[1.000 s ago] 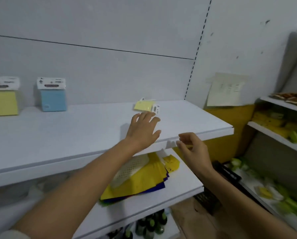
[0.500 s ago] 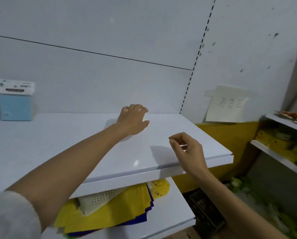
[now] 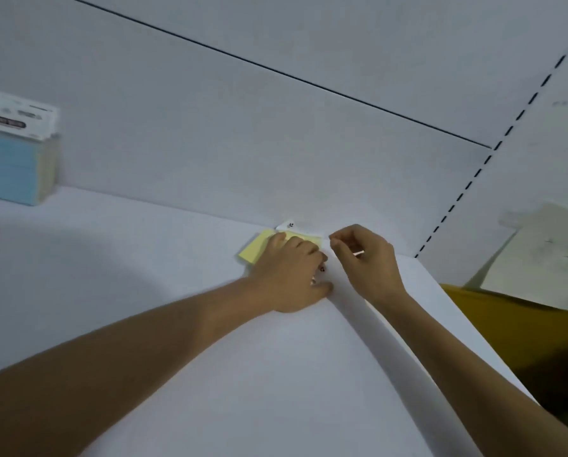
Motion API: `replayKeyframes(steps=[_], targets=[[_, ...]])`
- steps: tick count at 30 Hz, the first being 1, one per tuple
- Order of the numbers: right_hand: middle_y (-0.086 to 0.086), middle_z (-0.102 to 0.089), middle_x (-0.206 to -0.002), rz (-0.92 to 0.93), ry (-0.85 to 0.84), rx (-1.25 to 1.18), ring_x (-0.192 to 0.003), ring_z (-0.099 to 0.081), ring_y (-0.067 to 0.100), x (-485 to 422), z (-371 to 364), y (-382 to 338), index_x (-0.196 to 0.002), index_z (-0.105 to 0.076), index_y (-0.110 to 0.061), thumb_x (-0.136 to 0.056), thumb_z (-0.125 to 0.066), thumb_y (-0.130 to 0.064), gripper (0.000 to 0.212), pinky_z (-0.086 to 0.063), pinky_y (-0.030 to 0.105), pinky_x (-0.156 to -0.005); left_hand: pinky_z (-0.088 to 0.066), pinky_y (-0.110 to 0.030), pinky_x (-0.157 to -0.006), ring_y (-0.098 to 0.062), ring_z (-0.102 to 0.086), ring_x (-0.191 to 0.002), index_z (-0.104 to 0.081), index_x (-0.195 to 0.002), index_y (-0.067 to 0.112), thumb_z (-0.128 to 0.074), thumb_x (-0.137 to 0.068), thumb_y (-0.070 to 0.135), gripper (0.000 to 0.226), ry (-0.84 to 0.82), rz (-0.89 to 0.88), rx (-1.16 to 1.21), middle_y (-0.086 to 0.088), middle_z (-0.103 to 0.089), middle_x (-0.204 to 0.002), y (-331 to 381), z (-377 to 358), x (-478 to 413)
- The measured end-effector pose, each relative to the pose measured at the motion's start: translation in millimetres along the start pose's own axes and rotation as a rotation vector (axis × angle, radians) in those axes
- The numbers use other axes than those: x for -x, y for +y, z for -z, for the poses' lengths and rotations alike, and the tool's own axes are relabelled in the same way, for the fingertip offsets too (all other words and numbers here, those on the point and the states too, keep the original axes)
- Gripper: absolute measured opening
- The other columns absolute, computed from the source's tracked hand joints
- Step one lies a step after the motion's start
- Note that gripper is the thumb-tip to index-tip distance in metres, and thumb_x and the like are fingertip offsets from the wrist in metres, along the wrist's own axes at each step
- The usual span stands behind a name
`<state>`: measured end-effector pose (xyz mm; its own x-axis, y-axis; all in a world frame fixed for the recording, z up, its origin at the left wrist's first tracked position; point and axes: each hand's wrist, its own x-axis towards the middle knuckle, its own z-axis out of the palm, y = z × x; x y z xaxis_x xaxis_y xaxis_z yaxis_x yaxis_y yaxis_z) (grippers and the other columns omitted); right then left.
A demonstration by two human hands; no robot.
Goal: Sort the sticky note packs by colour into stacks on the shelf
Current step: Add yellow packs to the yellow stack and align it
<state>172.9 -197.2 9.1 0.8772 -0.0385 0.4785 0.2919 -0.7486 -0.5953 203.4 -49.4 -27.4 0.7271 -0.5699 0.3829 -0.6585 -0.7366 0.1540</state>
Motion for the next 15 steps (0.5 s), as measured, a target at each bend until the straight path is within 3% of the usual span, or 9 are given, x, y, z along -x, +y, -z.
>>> replayKeyframes(steps=[5, 8, 10, 13, 15], targets=[[-0.013, -0.068, -0.083, 0.103, -0.258, -0.006, -0.078, -0.06, -0.002, -57, -15, 6, -0.089, -0.067, -0.026, -0.094, -0.049, -0.038, 0.021, -0.044, 0.009, -0.065, -0.021, -0.035, -0.105, -0.013, -0.044, -0.12, -0.056, -0.115, 0.028, -0.046, -0.083, 0.055, 0.043, 0.077, -0.007, 0.003, 0.011, -0.056, -0.121, -1, 1, 0], [0.012, -0.063, -0.066, 0.192, -0.327, -0.071, -0.064, -0.058, 0.023, -52, -34, 25, -0.076, -0.063, -0.002, -0.099, -0.04, -0.035, 0.046, -0.046, 0.037, -0.063, -0.023, -0.028, -0.103, -0.01, -0.046, -0.114, -0.059, -0.108, 0.027, -0.048, -0.084, 0.05, 0.035, 0.14, -0.024, 0.038, 0.01, -0.058, -0.113, -1, 1, 1], [0.02, -0.058, -0.064, 0.17, -0.306, -0.207, -0.059, -0.053, 0.025, -52, -39, 39, -0.07, -0.057, 0.003, -0.099, -0.042, -0.026, 0.044, -0.043, 0.038, -0.059, -0.031, -0.025, -0.097, -0.015, -0.052, -0.106, -0.06, -0.103, 0.02, -0.049, -0.084, 0.041, 0.03, 0.209, -0.002, 0.103, 0.006, -0.06, -0.107, 0, 6, 2], [-0.007, -0.064, -0.071, 0.15, -0.324, -0.22, -0.065, -0.056, 0.004, -59, -42, 52, -0.078, -0.069, -0.017, -0.091, -0.053, -0.017, 0.019, -0.045, 0.023, -0.063, -0.041, -0.032, -0.088, -0.022, -0.056, -0.101, -0.059, -0.101, 0.013, -0.045, -0.082, 0.033, 0.031, 0.382, 0.198, 0.078, -0.001, -0.062, -0.109, -1, 12, 1], [-0.013, -0.061, -0.079, 0.196, -0.335, -0.17, -0.072, -0.057, 0.006, -61, -47, 54, -0.091, -0.071, -0.018, -0.086, -0.057, -0.014, 0.015, -0.044, 0.021, -0.065, -0.036, -0.032, -0.095, -0.02, -0.05, -0.116, -0.058, -0.109, 0.017, -0.046, -0.087, 0.03, 0.028, 0.326, 0.371, -0.016, 0.0, -0.056, -0.126, -2, 12, 0]])
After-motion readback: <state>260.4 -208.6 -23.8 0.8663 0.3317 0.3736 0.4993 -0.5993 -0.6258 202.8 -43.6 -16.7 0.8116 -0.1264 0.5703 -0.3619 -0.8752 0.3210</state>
